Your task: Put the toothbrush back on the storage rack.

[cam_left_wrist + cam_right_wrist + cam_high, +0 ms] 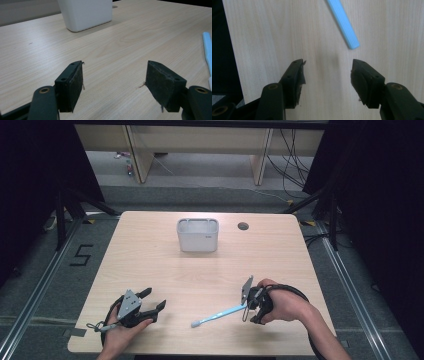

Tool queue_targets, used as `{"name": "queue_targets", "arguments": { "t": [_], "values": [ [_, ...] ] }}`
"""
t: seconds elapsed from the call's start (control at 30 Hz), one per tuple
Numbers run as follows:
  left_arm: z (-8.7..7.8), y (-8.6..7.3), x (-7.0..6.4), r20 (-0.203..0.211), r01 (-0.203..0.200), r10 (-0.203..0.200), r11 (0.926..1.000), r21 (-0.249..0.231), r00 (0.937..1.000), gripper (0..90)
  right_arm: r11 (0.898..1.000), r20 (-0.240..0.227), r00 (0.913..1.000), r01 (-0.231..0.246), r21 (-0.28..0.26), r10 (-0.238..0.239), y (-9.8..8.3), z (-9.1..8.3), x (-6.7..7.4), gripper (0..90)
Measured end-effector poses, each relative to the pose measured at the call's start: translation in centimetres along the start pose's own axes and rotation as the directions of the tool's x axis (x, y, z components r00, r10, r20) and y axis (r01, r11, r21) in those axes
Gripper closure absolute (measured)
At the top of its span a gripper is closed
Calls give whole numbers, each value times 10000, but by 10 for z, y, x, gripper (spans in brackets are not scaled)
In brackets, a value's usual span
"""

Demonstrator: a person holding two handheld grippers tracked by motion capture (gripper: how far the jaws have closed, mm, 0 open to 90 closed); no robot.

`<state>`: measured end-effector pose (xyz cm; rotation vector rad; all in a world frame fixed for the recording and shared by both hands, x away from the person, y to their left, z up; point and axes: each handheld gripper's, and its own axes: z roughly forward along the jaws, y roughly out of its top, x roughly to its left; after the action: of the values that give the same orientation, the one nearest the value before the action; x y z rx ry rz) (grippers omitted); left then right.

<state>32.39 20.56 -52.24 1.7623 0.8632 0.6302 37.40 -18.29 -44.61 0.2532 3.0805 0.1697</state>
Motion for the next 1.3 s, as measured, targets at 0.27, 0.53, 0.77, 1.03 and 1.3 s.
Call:
{"name": "queue_targets", "arguments": {
  "t": [0.27,0.53,0.77,1.03,1.3],
  "values": [
    [0,0,0,-36,-46,46,10000,39,10000,296,9957,-71,9957,919,-138,-920,26,5,-6,474],
    [-1,0,0,-13,-63,63,10000,26,10000,295,9873,-305,9868,1587,-91,-1589,47,14,-12,524],
    [-1,0,0,-11,-71,71,10000,17,10000,294,9846,-621,9828,1747,48,-1740,57,21,-15,571],
    [-1,0,0,-7,-91,91,10000,22,10000,293,9738,-792,9717,2254,295,-2226,67,30,-18,605],
    [-1,0,-1,-11,-155,155,9999,27,9999,292,9673,-987,9642,2507,381,-2460,70,37,-18,652]
  ]
}}
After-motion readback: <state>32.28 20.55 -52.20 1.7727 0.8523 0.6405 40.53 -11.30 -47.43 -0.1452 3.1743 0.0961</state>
